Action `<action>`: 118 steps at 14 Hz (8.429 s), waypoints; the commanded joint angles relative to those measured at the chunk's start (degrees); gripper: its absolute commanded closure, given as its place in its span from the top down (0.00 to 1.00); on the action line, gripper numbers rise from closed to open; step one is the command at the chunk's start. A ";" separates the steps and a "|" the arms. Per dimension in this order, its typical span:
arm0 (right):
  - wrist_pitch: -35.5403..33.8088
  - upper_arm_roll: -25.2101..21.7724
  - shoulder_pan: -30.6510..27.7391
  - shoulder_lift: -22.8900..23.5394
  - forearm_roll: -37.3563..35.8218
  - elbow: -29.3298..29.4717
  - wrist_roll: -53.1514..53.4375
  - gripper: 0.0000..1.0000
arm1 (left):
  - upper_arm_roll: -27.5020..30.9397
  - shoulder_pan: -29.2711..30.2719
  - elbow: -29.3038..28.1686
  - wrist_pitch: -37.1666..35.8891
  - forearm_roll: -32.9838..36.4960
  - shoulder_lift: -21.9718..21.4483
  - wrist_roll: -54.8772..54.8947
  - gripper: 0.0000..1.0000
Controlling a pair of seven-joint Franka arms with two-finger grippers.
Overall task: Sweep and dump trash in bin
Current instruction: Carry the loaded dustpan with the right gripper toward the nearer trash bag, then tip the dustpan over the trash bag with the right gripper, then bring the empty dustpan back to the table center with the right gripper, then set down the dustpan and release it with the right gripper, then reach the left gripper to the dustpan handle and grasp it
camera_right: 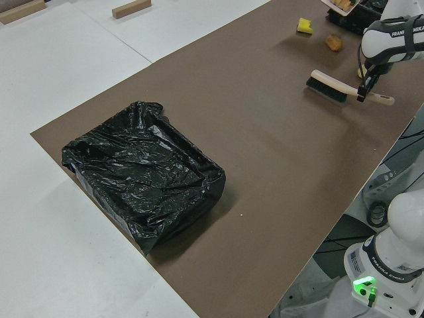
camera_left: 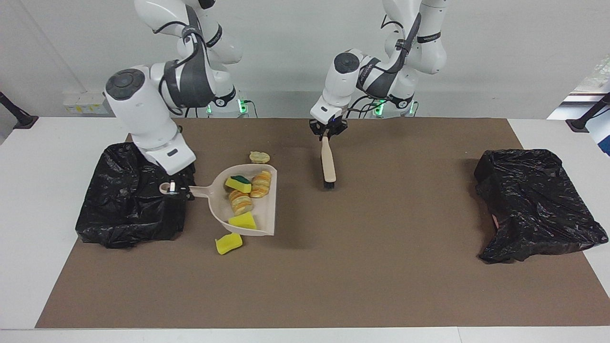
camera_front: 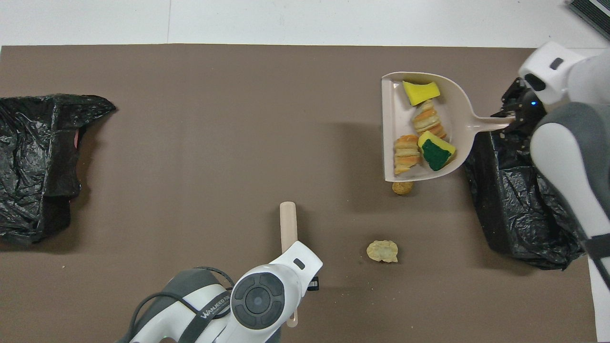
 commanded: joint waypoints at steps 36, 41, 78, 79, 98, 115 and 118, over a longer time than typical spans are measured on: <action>-9.96 0.96 10.33 -10.57 -60.05 -10.29 19.84 0.00 | 2.45 46.06 45.63 -46.37 11.79 3.66 48.49 1.00; -10.84 1.05 12.01 -8.19 -46.88 -6.94 29.66 0.00 | 2.45 46.07 45.18 -44.79 11.18 3.57 48.06 1.00; 1.46 0.88 45.41 32.34 -6.07 28.05 137.45 0.62 | 2.45 46.15 45.36 -42.50 10.91 3.92 47.09 1.00; 0.94 0.88 45.33 30.94 -5.99 27.52 137.54 0.70 | 2.45 46.24 45.36 -42.50 10.91 3.92 47.18 1.00; 13.57 1.05 56.04 -8.03 9.56 -32.16 150.10 1.00 | -0.10 40.11 45.10 -36.54 10.56 4.53 39.30 1.00; 19.31 0.88 61.50 -6.95 8.43 -34.53 158.37 0.00 | -0.01 23.57 44.92 -11.13 11.09 20.88 20.55 1.00; 11.16 0.44 58.88 -12.39 8.08 -35.67 158.28 0.00 | -0.01 21.29 44.92 -8.59 11.09 24.39 17.92 1.00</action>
